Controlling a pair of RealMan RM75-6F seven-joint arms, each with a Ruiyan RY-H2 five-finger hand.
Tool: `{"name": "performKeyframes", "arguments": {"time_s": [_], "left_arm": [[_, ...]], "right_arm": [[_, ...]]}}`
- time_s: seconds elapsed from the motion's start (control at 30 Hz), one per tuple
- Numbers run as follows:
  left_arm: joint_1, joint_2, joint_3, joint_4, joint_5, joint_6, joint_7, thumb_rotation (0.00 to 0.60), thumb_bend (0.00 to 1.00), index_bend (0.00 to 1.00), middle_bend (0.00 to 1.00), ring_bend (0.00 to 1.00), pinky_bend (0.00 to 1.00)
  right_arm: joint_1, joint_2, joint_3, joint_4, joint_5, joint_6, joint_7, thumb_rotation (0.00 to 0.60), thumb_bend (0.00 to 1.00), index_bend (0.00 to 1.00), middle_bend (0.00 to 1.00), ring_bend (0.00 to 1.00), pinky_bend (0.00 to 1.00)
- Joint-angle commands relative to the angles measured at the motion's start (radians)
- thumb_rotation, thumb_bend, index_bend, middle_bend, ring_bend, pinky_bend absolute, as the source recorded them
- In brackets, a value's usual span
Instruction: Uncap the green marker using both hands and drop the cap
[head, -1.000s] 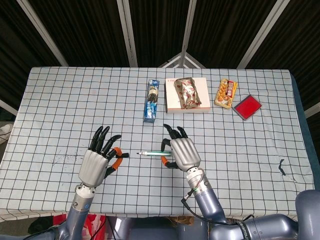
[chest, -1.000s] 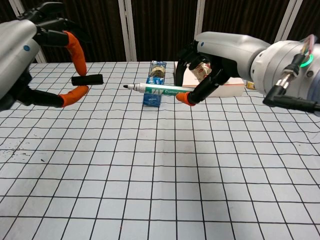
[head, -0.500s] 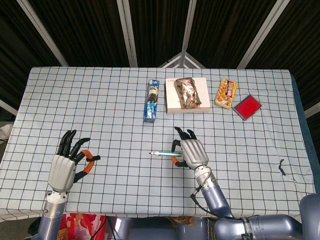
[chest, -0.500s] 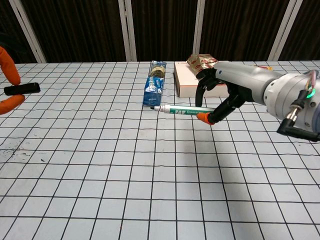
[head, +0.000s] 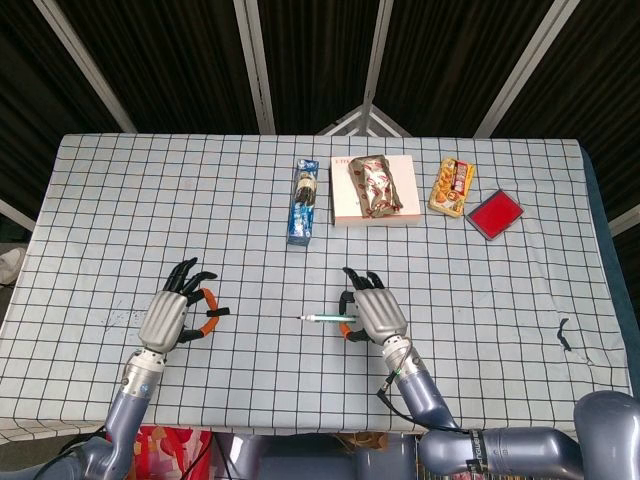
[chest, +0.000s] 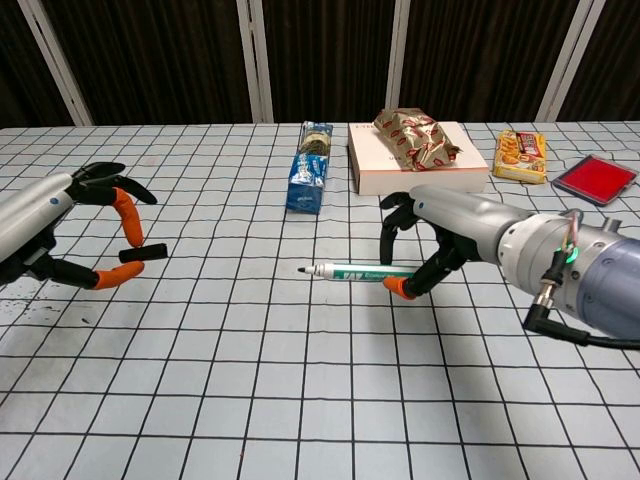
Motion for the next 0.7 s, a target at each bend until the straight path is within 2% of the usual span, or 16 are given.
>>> {"name": "performKeyframes", "arguments": {"time_s": [0.03,0.17,0.5,0.53,0.63,0.7], "left_arm": [[-0.026,-0.032,-0.01,0.036,-0.018,-0.038,-0.059,0.6,0.44,0.57,0.23,0.0,0.0],[-0.044,-0.053,-0.015,0.069,-0.035,-0.078,-0.083,0.6,0.44,0.54,0.22,0.0,0.0],[-0.065,-0.111,-0.035,0.139,-0.098,-0.149,-0.031,0.6,0.42,0.51,0.2,0.0,0.0],[-0.067,-0.115,-0.036,0.142,-0.101,-0.153,-0.027,0.6,0.39,0.47,0.17,0.0,0.0],[-0.073,-0.119,-0.035,0.14,-0.103,-0.162,-0.01,0.6,0.26,0.3,0.08,0.0,0.0],[-0.075,-0.107,-0.037,0.116,-0.101,-0.158,-0.009,0.6,0.21,0.19,0.02,0.0,0.0]], "right_arm": [[-0.004,-0.02,-0.005,0.029,-0.007,-0.018,0.013,0.6,0.5,0.65,0.08,0.16,0.07],[-0.009,-0.025,-0.006,0.04,-0.014,-0.024,0.017,0.6,0.5,0.65,0.08,0.16,0.07],[-0.02,-0.023,0.001,0.046,-0.02,-0.033,0.017,0.6,0.5,0.65,0.08,0.17,0.07],[-0.021,-0.022,0.002,0.046,-0.019,-0.035,0.017,0.6,0.5,0.65,0.08,0.17,0.07],[-0.024,-0.023,0.003,0.049,-0.018,-0.038,0.017,0.6,0.5,0.65,0.08,0.16,0.07],[-0.027,-0.021,0.004,0.049,-0.019,-0.038,0.018,0.6,0.5,0.65,0.08,0.16,0.07]]}}
